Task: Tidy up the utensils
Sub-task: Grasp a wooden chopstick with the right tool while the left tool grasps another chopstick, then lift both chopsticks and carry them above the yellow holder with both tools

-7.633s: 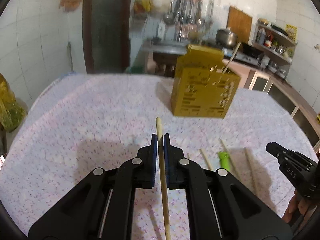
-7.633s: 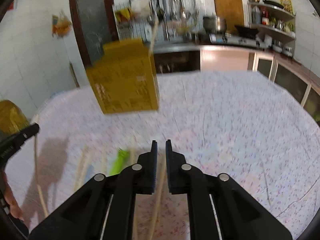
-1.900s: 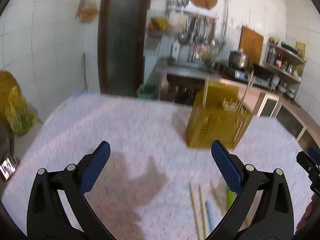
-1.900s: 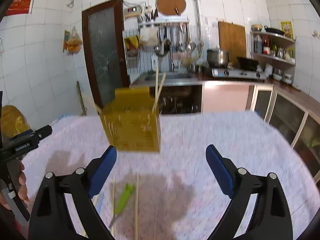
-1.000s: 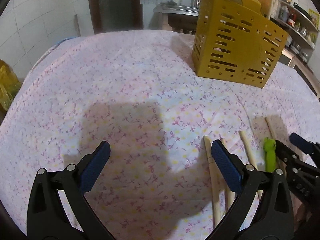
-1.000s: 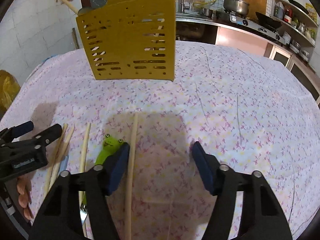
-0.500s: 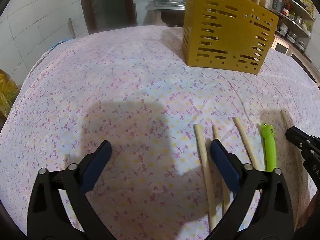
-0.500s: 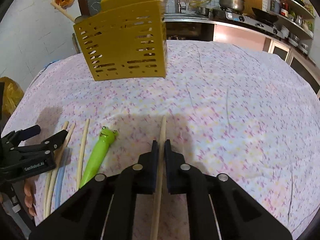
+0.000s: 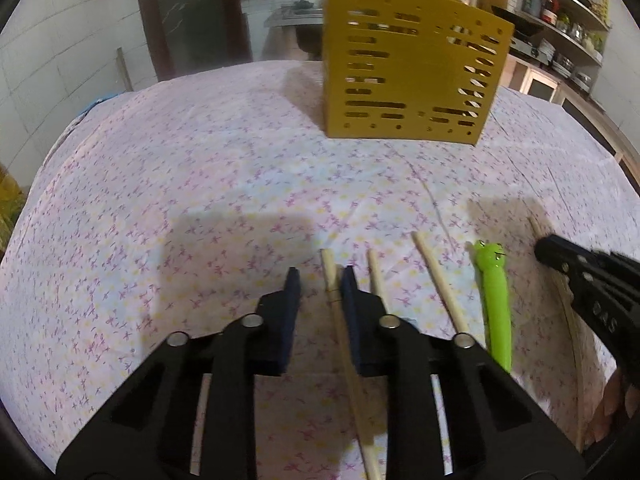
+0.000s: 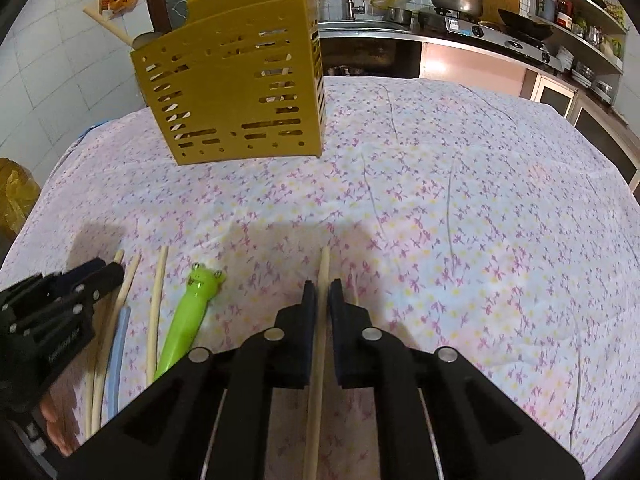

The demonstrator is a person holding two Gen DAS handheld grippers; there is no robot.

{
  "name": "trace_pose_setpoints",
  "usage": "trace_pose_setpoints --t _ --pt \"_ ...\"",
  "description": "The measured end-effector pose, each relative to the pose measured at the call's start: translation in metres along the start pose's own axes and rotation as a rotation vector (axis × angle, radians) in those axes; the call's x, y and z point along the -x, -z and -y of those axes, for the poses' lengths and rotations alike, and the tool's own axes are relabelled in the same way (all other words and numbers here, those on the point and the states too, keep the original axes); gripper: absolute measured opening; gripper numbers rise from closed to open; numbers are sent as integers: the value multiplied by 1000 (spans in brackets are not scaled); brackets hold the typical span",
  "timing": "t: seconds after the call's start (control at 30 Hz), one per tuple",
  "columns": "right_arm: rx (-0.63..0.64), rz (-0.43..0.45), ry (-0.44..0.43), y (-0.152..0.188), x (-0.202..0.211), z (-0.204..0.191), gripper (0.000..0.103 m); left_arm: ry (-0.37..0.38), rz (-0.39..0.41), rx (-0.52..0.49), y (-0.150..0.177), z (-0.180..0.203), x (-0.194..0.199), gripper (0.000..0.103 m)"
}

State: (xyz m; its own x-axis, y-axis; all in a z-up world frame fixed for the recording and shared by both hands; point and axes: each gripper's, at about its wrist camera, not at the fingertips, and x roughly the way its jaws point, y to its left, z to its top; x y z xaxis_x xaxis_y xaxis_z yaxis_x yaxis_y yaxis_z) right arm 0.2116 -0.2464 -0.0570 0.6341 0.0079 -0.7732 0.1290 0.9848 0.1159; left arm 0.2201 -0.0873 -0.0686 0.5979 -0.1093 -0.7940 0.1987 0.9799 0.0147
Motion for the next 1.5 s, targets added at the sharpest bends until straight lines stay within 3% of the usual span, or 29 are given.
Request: trace_pose_setpoints --t 0.07,0.23,0.37,0.53,0.7,0.97,1.5 --pt "0 -1 2 -1 -1 0 8 16 -4 -11 -1 2 0 7" --pt "-42 11 -34 0 2 6 7 34 3 -11 -1 0 0 5" --pt "-67 90 -65 2 21 7 6 57 31 1 -2 -2 8 5" --pt "-74 247 -94 4 57 3 6 80 176 19 -4 -7 46 5" --pt "-65 449 -112 9 97 -6 6 63 394 50 -3 -15 96 5" --pt "-28 693 -90 23 130 -20 6 63 596 87 5 -23 140 5" --pt "-14 757 -48 27 144 -23 6 53 655 69 13 -20 146 5"
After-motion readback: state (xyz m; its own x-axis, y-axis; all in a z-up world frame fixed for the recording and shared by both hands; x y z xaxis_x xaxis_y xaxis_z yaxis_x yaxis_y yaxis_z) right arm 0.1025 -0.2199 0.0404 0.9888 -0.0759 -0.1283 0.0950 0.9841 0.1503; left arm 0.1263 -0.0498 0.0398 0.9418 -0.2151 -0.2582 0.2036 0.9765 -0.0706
